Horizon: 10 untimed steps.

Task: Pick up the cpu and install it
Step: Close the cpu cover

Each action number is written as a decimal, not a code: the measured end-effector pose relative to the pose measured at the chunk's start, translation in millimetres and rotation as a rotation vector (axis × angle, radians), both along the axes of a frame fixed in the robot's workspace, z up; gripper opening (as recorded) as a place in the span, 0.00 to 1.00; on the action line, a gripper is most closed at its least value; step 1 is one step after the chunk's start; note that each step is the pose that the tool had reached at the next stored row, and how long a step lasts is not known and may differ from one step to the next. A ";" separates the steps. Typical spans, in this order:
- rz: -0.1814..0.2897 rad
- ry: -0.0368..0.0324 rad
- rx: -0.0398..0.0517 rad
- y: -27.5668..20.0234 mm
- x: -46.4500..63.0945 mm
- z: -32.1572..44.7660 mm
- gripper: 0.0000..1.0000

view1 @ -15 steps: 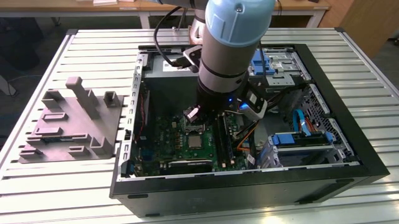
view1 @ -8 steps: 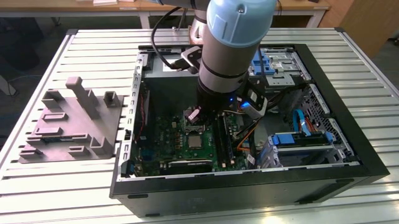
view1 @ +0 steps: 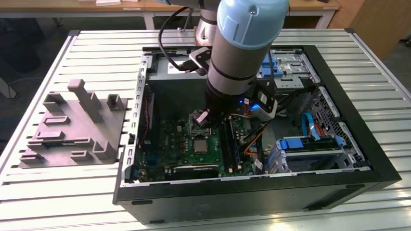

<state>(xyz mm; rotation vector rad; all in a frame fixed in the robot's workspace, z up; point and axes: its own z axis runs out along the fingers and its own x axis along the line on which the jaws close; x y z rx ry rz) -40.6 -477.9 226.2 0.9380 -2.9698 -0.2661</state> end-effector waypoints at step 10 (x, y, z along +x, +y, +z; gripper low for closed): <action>0.026 -0.0057 0.0782 1.0 1.9 -1.7 0.11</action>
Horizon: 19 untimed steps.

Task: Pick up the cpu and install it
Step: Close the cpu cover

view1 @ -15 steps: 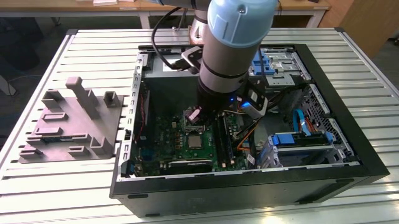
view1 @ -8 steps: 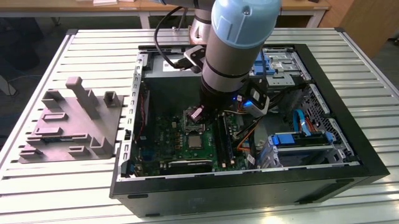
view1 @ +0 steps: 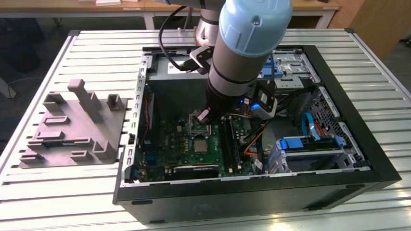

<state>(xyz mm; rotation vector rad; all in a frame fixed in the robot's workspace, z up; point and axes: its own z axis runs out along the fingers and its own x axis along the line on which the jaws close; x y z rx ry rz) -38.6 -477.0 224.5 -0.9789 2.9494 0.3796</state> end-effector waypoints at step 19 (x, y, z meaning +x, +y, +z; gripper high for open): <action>0.027 -0.0206 0.0000 20.6 1.4 -9.4 0.11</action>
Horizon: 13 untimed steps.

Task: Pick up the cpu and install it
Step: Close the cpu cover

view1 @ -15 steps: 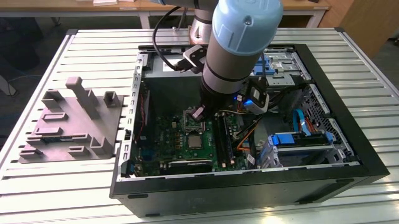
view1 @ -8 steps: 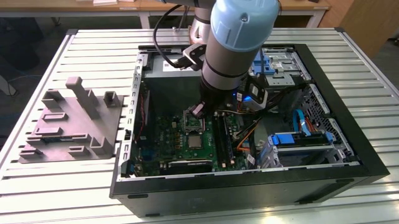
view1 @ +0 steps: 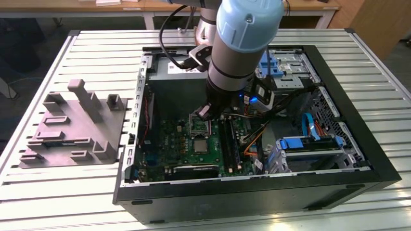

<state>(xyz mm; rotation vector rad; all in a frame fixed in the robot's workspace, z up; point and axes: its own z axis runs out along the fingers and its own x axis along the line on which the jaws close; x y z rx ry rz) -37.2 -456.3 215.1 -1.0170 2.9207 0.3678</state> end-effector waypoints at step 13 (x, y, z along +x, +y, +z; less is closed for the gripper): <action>0.001 -0.0058 0.0056 10.0 1.9 -7.7 0.11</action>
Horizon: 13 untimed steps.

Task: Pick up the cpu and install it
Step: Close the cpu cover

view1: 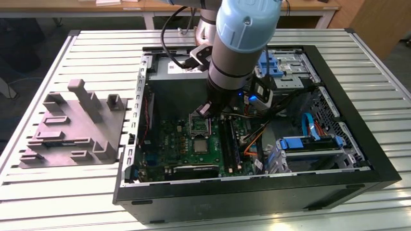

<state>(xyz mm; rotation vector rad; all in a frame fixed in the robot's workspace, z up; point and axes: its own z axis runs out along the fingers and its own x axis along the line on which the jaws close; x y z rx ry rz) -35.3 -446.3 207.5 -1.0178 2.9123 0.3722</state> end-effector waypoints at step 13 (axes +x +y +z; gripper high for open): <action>0.002 -0.0003 0.0086 3.7 0.0 -6.3 0.11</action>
